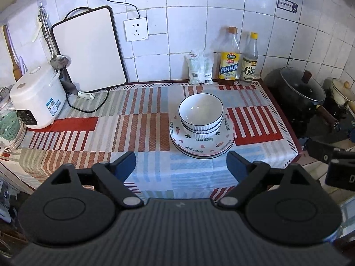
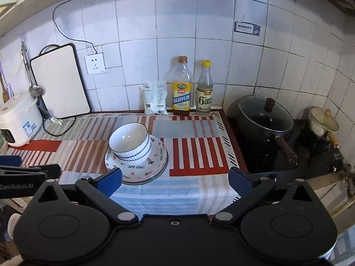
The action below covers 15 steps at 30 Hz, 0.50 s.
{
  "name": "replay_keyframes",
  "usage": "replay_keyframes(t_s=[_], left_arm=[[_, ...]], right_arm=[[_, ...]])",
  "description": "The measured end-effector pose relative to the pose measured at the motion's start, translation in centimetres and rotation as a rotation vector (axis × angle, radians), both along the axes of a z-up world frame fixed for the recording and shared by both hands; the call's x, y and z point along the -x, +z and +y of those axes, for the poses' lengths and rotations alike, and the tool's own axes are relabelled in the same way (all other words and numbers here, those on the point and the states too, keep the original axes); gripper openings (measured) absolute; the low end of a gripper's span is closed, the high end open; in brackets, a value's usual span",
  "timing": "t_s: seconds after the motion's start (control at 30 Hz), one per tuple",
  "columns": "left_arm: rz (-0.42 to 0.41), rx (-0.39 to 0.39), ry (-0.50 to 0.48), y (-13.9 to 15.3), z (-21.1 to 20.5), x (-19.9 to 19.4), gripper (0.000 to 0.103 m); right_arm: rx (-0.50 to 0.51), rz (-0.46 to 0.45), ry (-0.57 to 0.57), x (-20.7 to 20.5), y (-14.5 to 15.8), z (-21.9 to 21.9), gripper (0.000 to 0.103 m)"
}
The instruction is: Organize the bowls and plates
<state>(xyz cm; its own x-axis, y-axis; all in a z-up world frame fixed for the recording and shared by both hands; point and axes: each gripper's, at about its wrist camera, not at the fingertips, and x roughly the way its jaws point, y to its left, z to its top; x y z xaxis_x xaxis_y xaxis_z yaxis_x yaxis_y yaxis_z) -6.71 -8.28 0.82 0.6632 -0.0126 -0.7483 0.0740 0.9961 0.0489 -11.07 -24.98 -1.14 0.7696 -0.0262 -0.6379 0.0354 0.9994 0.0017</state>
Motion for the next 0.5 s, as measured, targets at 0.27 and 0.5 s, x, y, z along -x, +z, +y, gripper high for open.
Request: replay_keyframes(t_s=[0.27, 0.5], left_arm=[[0.009, -0.044, -0.002, -0.47, 0.01, -0.24, 0.099], [0.029, -0.037, -0.009, -0.62, 0.18, -0.57, 0.099]], right_arm=[[0.008, 0.027, -0.004, -0.23, -0.41, 0.54, 0.103], [0.016, 0.026, -0.015, -0.16, -0.24, 1.04, 0.103]])
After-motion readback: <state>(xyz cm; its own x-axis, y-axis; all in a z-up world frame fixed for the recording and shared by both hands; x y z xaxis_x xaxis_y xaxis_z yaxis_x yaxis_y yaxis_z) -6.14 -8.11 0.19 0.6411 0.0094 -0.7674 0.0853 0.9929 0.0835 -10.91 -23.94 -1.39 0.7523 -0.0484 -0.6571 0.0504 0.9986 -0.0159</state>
